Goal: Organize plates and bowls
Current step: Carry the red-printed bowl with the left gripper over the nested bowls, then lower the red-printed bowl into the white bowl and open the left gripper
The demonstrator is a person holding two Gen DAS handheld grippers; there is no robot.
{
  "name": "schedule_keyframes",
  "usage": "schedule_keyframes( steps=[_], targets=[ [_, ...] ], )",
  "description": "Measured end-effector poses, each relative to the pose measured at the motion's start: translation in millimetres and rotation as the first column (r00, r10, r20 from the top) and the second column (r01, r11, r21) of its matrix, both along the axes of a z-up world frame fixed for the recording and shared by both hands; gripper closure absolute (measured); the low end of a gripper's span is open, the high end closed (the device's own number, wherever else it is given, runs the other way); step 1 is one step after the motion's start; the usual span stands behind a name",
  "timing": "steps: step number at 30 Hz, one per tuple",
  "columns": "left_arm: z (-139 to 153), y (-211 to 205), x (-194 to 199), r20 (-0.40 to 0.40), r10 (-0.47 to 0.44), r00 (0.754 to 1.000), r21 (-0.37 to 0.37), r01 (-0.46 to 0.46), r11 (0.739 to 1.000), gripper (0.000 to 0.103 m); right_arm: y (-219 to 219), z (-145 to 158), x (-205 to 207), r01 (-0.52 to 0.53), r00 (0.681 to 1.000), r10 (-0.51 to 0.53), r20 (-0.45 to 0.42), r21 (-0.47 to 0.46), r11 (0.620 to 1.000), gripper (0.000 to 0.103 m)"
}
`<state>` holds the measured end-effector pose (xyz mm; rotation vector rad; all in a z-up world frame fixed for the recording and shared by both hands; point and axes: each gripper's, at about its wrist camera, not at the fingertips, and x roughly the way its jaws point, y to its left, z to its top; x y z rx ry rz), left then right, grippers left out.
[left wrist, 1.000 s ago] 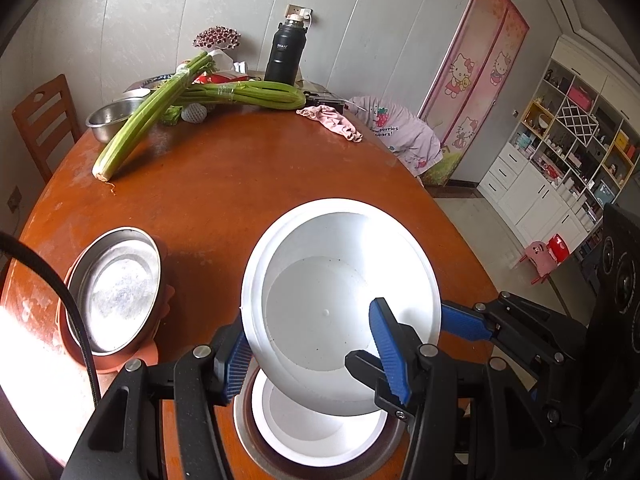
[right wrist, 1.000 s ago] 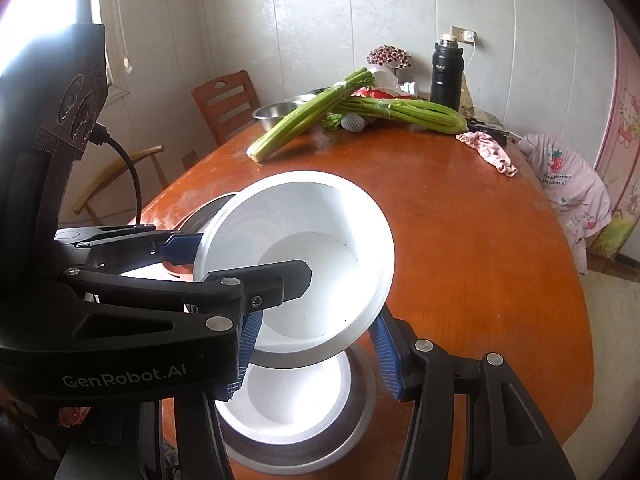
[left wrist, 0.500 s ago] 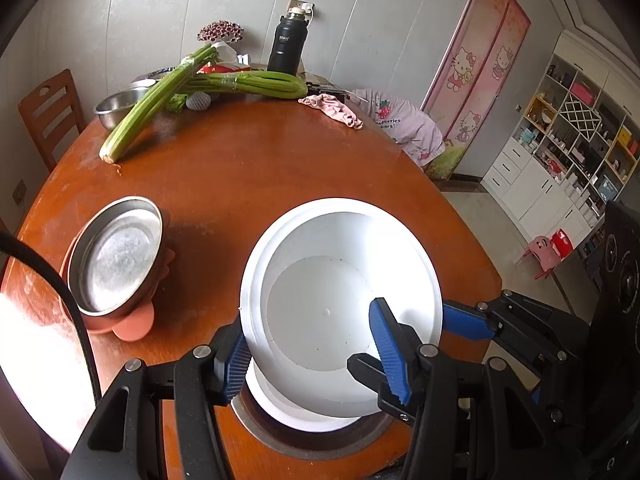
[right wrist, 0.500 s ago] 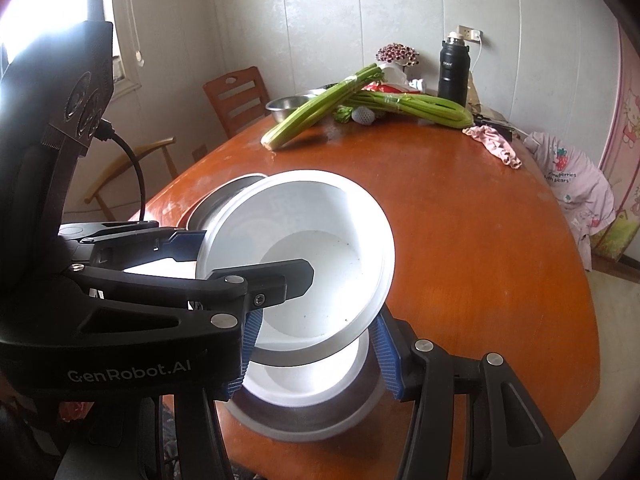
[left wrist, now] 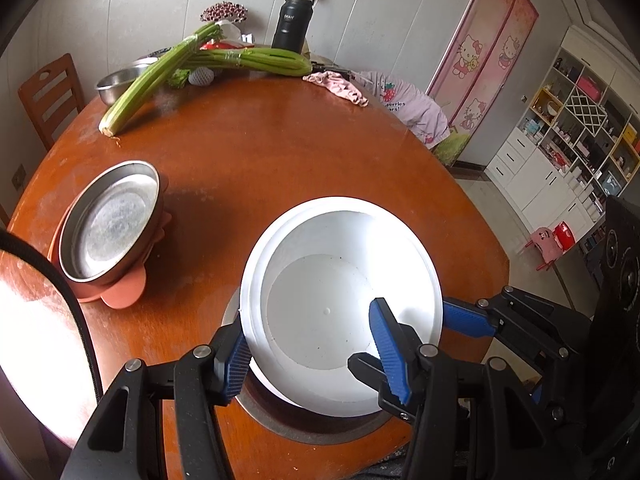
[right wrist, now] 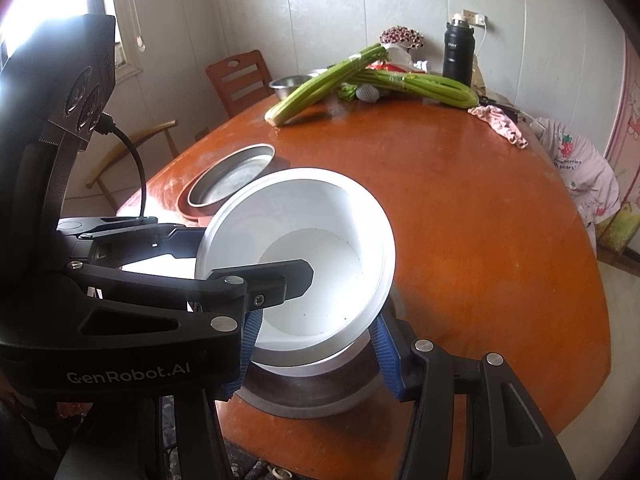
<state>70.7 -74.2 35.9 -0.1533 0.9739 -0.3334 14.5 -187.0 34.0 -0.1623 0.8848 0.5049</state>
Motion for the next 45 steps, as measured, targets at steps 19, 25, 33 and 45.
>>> schedule_keyframes(
  steps=[19, 25, 33, 45],
  targets=[
    [-19, 1, 4, -0.033, 0.003, 0.999, 0.006, -0.003, 1.000, 0.048, 4, -21, 8, 0.007, 0.999, -0.008, -0.046, -0.021, 1.000, 0.047],
    [-18, 0, 2, -0.029, 0.008, 1.000, 0.022, -0.007, 1.000, 0.048, 4, -22, 9, 0.008, 0.999, -0.009, -0.043, -0.027, 1.000, 0.047],
    [-17, 2, 2, -0.031, 0.013, 0.999, 0.019, -0.012, 1.000, 0.048, 3, -23, 11, 0.007, 0.999, -0.008, -0.042, -0.027, 1.000, 0.047],
    [-13, 8, 2, -0.022, 0.024, 0.999, 0.008, -0.024, 1.000, 0.048, 2, -19, 10, 0.015, 1.000, -0.016, -0.027, -0.023, 1.000, 0.047]
  ],
)
